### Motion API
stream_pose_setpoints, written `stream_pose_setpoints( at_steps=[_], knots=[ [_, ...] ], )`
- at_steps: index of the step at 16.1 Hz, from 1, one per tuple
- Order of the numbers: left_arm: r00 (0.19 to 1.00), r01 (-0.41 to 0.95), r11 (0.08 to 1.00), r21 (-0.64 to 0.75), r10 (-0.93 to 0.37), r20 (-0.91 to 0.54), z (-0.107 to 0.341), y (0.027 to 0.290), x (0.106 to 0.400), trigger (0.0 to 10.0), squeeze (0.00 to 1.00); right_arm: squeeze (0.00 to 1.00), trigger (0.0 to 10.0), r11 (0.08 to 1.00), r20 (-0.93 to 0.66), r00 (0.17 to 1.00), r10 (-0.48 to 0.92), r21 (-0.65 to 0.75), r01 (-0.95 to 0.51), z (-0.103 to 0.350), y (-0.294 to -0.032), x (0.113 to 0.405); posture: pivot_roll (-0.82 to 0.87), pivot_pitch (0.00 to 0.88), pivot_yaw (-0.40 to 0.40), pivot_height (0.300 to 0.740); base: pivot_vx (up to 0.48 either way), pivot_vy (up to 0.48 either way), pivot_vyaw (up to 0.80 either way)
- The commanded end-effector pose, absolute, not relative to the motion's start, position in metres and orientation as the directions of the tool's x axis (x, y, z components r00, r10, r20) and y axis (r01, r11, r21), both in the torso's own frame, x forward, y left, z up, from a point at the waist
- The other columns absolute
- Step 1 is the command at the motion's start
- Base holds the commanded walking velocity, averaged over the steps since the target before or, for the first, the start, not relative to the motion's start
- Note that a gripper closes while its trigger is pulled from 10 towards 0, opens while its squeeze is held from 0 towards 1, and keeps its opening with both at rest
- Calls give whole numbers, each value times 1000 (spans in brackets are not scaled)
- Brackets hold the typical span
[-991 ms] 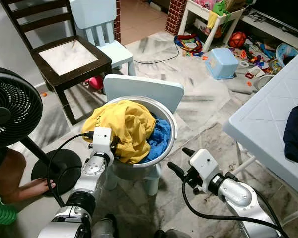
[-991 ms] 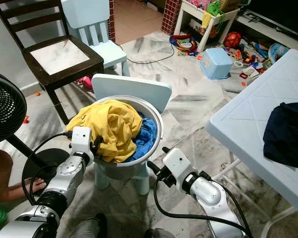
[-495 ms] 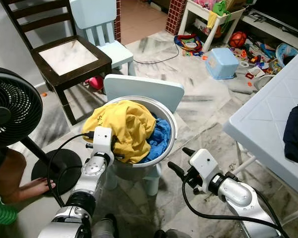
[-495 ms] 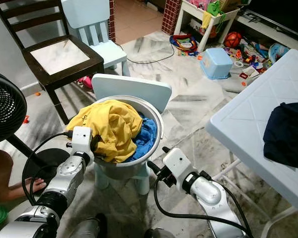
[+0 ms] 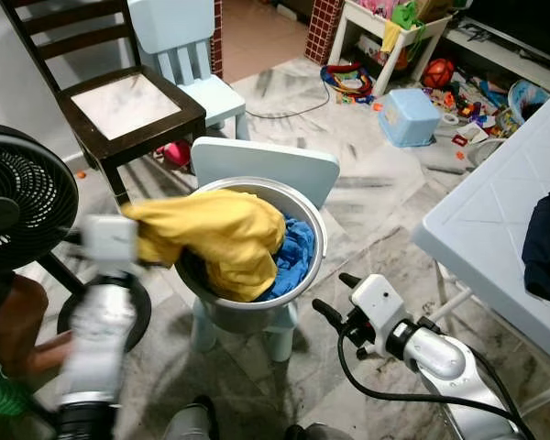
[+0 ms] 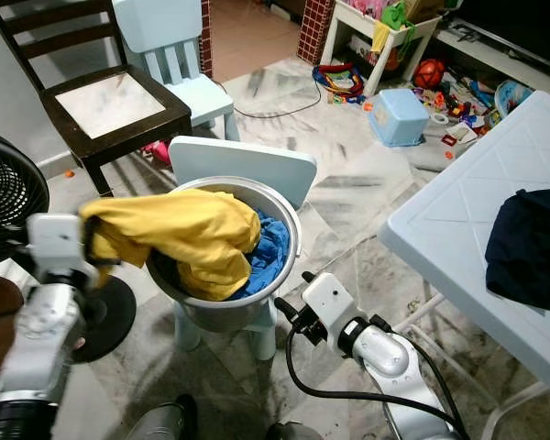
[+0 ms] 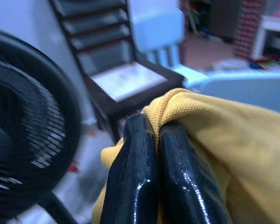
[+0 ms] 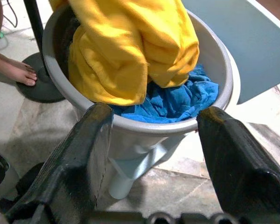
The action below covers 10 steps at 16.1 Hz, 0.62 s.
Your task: Hang hanger
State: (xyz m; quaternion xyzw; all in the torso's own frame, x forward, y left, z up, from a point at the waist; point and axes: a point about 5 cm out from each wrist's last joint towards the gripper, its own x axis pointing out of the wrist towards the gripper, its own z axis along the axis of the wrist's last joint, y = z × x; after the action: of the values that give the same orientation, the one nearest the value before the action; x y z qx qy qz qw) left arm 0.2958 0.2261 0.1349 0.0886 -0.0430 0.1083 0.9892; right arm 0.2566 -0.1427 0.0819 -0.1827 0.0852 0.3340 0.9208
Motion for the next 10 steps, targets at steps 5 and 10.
stream_pose_setpoints(
  at_steps=[5,10],
  knots=[
    [994,-95,902,422,65,86,163,241,309,0,0,0,10000,712,-279,764,582,-278,-644,80,-144,259,9,150,-99,740,0,0,0],
    [835,540,606,585,-472,-282,138,167,314,0,0,0,10000,719,-280,772,571,-282,-635,80,-148,255,-15,149,-96,740,0,0,0]
  ],
)
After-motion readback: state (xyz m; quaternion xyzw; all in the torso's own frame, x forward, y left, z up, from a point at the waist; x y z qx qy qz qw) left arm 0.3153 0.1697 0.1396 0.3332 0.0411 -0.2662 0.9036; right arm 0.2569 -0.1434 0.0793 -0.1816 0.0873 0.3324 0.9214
